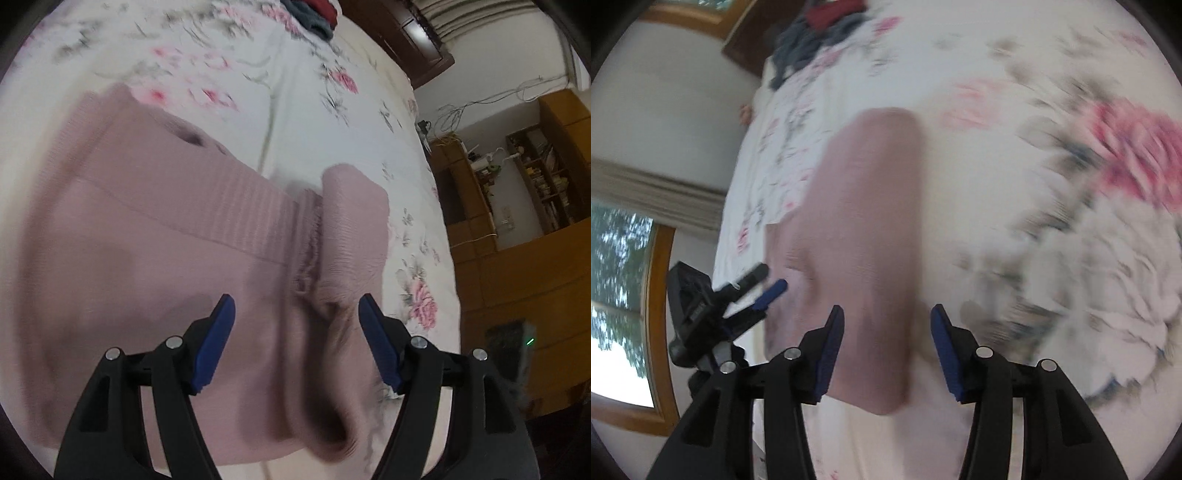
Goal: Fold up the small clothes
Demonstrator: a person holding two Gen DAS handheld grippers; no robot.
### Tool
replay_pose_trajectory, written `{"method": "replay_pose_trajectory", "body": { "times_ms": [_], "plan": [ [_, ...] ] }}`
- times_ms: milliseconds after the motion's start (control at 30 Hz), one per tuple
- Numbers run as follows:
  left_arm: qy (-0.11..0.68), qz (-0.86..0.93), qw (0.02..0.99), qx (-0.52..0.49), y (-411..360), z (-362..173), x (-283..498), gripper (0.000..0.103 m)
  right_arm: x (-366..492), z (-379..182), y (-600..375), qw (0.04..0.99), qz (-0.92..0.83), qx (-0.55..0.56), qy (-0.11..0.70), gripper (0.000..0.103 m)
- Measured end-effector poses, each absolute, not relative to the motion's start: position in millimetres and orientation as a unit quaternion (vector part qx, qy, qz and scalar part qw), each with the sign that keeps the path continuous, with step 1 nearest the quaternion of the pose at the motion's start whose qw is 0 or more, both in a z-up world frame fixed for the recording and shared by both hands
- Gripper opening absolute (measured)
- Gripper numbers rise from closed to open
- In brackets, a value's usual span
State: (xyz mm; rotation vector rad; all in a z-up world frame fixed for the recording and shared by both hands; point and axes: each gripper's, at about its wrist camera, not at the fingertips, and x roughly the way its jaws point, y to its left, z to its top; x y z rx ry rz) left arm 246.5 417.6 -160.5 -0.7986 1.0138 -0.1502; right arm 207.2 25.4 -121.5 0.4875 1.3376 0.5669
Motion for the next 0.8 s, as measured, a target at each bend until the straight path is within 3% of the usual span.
{"method": "replay_pose_trajectory", "body": {
  "times_ms": [400, 633, 767, 800],
  "plan": [
    [0.494, -0.096, 0.772, -0.388, 386.3, -187.6, 280.3, 0.070, 194.0, -146.4, 3.1, 0.716, 0.254, 0.212, 0.615, 0.050],
    [0.486, -0.116, 0.783, -0.370, 367.1, -173.7, 283.5, 0.042, 194.7, -154.8, 9.8, 0.714, 0.249, 0.217, 0.618, 0.050],
    [0.499, -0.100, 0.779, -0.365, 364.5, -181.3, 289.9, 0.046, 197.4, -156.4, 14.0, 0.713, 0.250, 0.216, 0.619, 0.050],
    [0.503, -0.100, 0.775, -0.370, 364.5, -185.0, 291.5, 0.054, 197.7, -156.7, 15.3, 0.713, 0.250, 0.216, 0.619, 0.050]
  ]
}}
